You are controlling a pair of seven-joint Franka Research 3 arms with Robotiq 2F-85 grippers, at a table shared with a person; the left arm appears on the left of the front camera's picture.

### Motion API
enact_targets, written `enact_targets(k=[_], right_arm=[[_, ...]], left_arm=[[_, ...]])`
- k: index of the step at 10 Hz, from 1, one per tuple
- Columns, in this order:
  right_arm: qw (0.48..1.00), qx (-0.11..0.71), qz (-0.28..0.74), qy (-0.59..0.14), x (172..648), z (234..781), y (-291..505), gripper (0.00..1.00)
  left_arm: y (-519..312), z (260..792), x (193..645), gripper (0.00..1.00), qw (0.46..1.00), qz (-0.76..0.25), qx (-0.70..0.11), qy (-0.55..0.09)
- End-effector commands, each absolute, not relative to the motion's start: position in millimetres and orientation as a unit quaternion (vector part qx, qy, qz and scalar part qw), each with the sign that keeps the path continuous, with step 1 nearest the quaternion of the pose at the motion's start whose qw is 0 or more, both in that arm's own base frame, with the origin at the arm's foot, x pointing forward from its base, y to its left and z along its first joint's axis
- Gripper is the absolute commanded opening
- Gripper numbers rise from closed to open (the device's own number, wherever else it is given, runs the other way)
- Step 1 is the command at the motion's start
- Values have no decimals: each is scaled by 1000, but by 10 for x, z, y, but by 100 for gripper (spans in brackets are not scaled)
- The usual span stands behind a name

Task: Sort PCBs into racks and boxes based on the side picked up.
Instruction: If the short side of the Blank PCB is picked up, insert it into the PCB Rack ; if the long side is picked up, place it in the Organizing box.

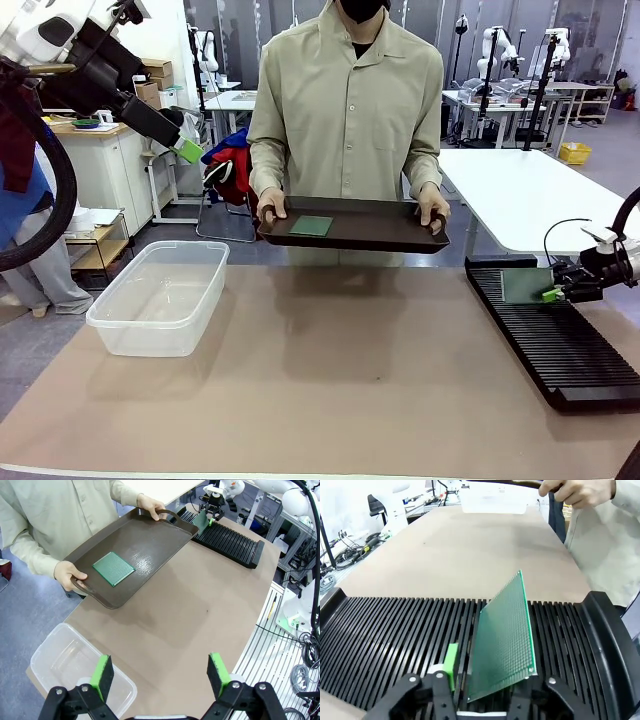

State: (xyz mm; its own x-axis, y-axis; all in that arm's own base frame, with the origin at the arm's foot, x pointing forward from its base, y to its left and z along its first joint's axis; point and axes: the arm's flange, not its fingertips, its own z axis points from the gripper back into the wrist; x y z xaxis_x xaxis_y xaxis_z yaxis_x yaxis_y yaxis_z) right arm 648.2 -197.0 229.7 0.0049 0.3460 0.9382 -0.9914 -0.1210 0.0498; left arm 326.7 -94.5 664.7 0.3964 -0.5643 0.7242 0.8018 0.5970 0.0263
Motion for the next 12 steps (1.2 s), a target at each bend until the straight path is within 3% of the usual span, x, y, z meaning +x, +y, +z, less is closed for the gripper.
enact_targets(k=[1,2,3,4,5,12], right_arm=[[545,435,618,-363,6475,2328,-1948,81],[538,434,624,-365,6468,2346,-1945,86],[528,431,633,-366,6458,2365,-1940,100],[520,428,642,-366,6441,2388,-1930,82],[505,429,653,-368,6411,2421,-1922,100],[456,433,688,-362,6315,2486,-1871,100]], left_arm=[[-935,6637,3272,100,818,-418,-171,-357],[-935,6637,3272,100,818,-418,-171,-357],[-935,6637,3272,100,818,-418,-171,-357],[-935,6637,3272,100,818,-418,-171,-357],[-935,6637,3272,100,818,-418,-171,-357],[-935,6637,3272,100,818,-418,-171,-357]])
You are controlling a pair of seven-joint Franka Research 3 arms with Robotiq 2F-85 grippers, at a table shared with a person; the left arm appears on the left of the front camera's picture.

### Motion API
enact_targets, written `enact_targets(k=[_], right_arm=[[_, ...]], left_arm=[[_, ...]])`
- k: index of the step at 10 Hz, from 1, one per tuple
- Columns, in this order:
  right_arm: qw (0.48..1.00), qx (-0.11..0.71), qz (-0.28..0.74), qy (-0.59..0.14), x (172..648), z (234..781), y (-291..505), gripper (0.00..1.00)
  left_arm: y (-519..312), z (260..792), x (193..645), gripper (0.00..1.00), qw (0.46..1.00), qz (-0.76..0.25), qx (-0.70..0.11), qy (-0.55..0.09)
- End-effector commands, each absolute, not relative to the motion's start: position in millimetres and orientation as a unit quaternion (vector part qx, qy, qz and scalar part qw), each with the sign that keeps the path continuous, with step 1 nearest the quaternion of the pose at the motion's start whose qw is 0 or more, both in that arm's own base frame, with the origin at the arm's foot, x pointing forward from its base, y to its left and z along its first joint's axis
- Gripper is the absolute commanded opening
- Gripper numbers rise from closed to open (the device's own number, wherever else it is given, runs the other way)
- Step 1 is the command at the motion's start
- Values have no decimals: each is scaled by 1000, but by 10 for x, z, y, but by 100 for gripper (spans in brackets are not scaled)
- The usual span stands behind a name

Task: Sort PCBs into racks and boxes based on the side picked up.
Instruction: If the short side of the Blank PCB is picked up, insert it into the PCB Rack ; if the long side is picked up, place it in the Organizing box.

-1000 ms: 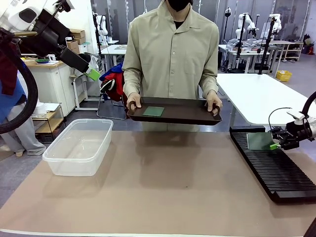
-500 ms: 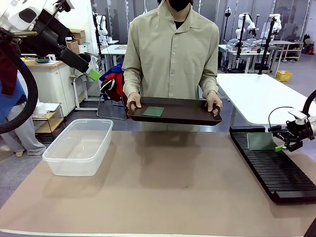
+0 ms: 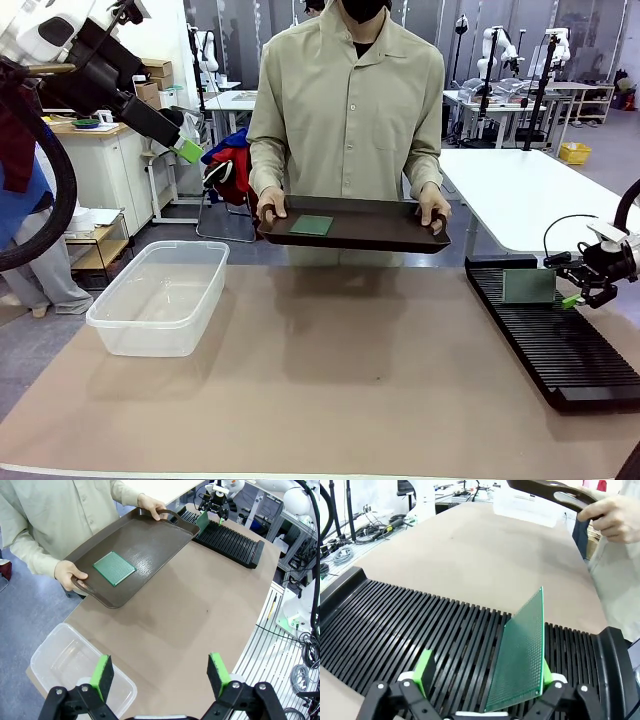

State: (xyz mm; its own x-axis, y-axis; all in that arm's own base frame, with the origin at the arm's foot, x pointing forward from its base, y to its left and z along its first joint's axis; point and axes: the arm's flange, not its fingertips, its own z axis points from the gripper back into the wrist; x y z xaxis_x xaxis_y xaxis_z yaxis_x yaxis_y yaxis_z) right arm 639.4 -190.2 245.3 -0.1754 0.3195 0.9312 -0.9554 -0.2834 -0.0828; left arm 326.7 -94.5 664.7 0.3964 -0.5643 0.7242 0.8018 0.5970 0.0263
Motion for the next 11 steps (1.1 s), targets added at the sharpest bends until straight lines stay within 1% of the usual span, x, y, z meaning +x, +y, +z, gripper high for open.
enact_targets(k=[1,3,5,8,11], right_arm=[[447,434,695,-359,6296,2490,-1866,100],[431,439,711,-340,6268,2482,-1857,100],[423,438,716,-341,6265,2479,-1845,100],[432,433,708,-352,6282,2497,-1845,100],[418,414,720,-368,6230,2598,-1854,100]], left_arm=[[-935,6637,3272,100,818,-418,-171,-357],[-935,6637,3272,100,818,-418,-171,-357],[-935,6637,3272,100,818,-418,-171,-357],[-935,6637,3272,100,818,-418,-171,-357],[-935,6637,3272,100,818,-418,-171,-357]])
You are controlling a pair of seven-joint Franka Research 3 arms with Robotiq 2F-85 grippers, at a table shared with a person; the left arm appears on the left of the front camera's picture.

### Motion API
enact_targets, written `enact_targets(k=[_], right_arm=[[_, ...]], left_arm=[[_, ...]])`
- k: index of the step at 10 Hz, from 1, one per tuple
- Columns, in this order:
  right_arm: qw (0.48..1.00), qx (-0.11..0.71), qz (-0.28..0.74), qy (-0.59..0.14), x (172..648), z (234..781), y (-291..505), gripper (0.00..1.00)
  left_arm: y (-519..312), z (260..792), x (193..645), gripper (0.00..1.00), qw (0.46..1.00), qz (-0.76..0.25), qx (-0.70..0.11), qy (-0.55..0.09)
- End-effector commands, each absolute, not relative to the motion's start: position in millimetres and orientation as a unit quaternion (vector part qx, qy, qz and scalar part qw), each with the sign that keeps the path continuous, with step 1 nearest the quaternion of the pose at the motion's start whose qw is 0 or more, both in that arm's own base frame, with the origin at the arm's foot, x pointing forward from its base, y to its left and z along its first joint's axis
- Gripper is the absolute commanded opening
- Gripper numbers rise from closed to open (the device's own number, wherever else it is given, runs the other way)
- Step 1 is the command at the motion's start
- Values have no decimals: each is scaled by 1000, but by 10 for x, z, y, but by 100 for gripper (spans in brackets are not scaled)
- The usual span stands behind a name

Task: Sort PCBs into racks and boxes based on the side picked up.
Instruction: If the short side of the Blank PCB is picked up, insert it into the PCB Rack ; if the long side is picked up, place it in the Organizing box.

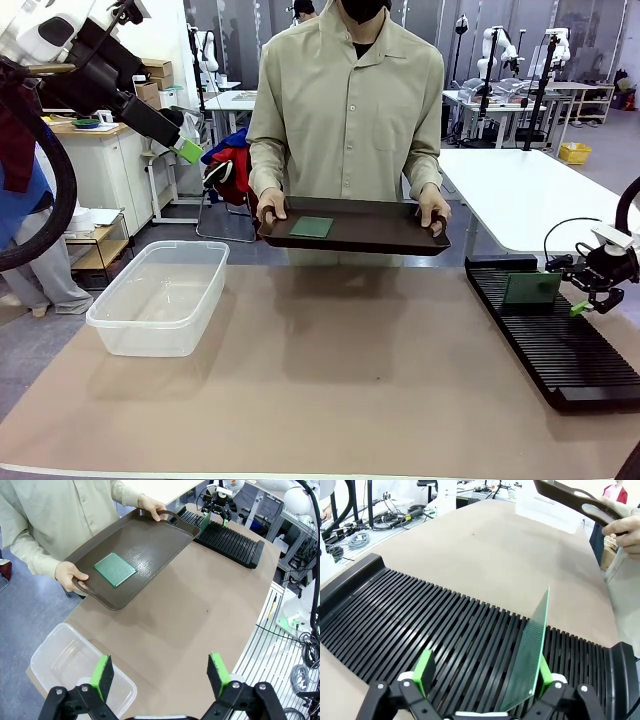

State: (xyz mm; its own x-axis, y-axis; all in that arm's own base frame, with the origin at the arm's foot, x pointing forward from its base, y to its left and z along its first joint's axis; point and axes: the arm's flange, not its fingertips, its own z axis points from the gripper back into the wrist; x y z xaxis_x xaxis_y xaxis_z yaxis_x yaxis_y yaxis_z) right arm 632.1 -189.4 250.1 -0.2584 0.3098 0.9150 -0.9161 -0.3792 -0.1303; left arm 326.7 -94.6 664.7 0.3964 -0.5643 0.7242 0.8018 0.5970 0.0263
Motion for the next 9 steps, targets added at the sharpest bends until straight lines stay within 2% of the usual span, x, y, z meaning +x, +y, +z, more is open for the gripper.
enact_targets(k=[1,6,9], right_arm=[[414,403,725,-375,6206,2676,-1851,100],[396,372,747,-383,6054,2960,-1753,100],[406,330,755,-396,5933,3175,-1665,100]], left_arm=[[-935,6637,3272,100,818,-418,-171,-357],[-935,6637,3272,100,818,-418,-171,-357],[-935,6637,3272,100,818,-418,-171,-357]])
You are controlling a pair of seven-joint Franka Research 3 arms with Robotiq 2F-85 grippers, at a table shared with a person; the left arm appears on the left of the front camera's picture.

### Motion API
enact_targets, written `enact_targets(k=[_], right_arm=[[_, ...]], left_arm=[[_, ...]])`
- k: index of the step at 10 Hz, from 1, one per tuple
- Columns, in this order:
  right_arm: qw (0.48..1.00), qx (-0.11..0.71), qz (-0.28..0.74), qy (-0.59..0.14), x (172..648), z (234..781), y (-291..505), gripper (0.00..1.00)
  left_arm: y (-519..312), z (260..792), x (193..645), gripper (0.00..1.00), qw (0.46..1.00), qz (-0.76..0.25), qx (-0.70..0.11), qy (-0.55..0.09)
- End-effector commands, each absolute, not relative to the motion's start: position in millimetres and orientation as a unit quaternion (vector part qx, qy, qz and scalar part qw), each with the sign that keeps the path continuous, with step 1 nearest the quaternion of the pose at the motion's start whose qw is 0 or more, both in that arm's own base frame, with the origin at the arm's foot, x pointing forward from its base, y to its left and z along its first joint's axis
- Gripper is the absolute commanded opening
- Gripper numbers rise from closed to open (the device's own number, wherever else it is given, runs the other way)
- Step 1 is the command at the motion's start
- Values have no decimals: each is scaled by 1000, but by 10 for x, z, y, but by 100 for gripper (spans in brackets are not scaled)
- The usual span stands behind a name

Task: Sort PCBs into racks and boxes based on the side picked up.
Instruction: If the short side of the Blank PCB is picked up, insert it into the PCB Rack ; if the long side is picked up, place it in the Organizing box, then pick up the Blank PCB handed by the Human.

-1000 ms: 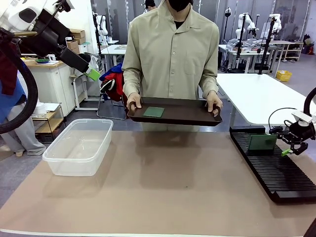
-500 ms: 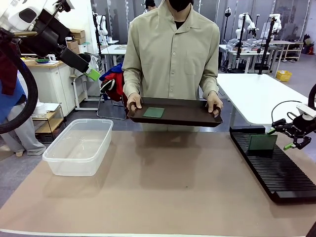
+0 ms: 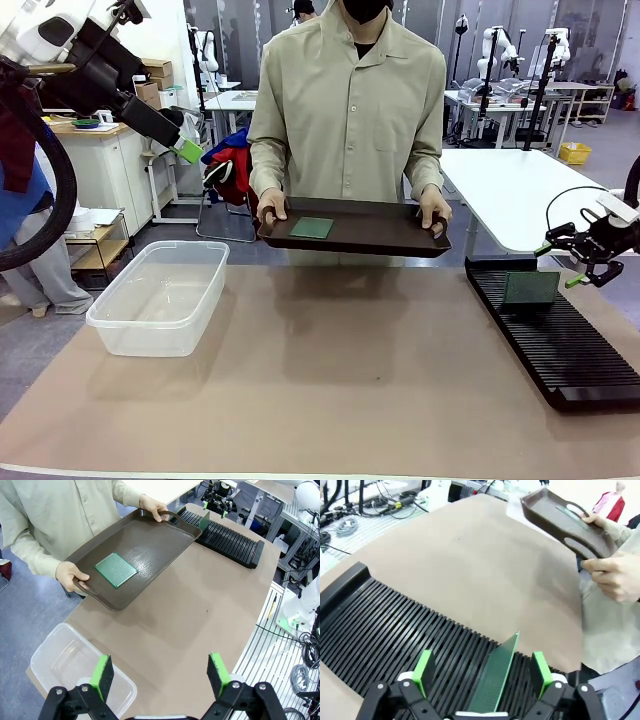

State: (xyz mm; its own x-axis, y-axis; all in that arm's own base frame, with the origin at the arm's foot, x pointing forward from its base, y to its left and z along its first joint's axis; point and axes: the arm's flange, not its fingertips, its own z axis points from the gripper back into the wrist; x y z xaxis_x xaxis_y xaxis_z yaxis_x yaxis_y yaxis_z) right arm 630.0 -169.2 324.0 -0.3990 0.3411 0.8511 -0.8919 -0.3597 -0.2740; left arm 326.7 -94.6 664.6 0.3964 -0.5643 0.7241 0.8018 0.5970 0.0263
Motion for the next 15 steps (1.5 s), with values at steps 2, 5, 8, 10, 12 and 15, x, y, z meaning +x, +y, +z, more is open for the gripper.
enact_targets(k=[2,5,8,10,12,15], right_arm=[[444,305,735,-411,5820,3344,-1558,100],[498,276,710,-416,5670,3586,-1431,100],[487,297,709,-414,5822,3588,-1627,100],[487,297,709,-414,5822,3588,-1627,100],[487,297,709,-414,5822,3588,-1627,100],[496,296,706,-410,5807,3562,-1625,100]], left_arm=[[-935,6637,3272,100,818,-418,-171,-357],[-935,6637,3272,100,818,-418,-171,-357],[-935,6637,3272,100,818,-418,-171,-357],[-935,6637,3272,100,818,-418,-171,-357],[-935,6637,3272,100,818,-418,-171,-357],[-935,6637,3272,100,818,-418,-171,-357]])
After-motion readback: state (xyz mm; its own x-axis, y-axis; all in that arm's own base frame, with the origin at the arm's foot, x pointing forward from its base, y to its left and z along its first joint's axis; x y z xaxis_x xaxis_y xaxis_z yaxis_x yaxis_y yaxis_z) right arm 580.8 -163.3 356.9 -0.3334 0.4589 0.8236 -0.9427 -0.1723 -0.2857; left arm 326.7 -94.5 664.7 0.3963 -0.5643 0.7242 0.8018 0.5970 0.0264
